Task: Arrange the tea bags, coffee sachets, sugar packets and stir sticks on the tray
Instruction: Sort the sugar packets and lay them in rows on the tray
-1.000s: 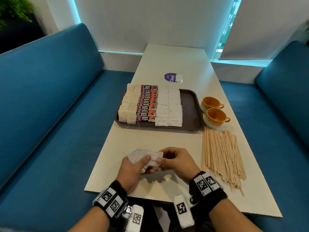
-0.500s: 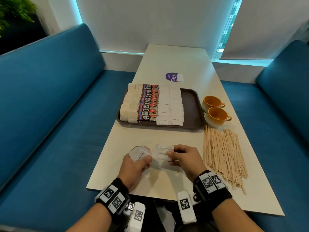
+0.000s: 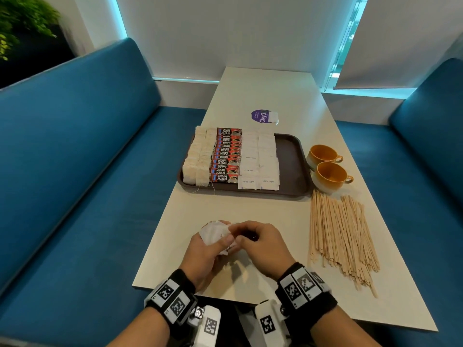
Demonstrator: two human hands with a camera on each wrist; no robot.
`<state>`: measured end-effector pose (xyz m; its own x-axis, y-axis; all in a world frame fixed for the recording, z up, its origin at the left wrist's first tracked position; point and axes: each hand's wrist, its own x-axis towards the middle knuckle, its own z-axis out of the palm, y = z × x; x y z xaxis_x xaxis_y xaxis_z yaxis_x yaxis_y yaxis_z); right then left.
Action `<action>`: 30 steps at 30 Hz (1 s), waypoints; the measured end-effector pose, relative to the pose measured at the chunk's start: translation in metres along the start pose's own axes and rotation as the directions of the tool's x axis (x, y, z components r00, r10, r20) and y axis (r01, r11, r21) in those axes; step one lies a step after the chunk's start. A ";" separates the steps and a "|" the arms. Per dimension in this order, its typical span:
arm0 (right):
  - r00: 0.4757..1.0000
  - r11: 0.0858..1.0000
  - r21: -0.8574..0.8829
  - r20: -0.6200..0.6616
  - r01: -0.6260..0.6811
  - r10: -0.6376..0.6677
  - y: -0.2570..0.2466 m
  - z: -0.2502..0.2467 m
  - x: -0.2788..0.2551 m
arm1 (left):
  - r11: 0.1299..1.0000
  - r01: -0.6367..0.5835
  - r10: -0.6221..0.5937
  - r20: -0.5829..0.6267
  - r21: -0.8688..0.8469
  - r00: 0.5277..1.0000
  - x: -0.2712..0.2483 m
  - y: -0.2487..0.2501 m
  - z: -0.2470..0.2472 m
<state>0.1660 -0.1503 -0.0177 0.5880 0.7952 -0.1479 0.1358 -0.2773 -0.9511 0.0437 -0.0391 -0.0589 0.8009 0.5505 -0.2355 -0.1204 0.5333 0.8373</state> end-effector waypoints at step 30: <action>0.993 0.990 0.136 0.113 -0.032 0.017 0.006 -0.033 -0.004 | 0.992 -0.016 0.028 -0.096 0.127 0.995 -0.002 0.004 0.006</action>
<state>0.1914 -0.1727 -0.0136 0.4961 0.8464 -0.1935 0.0071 -0.2268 -0.9739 0.0454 -0.0415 -0.0520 0.7374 0.6243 -0.2580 -0.0578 0.4388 0.8967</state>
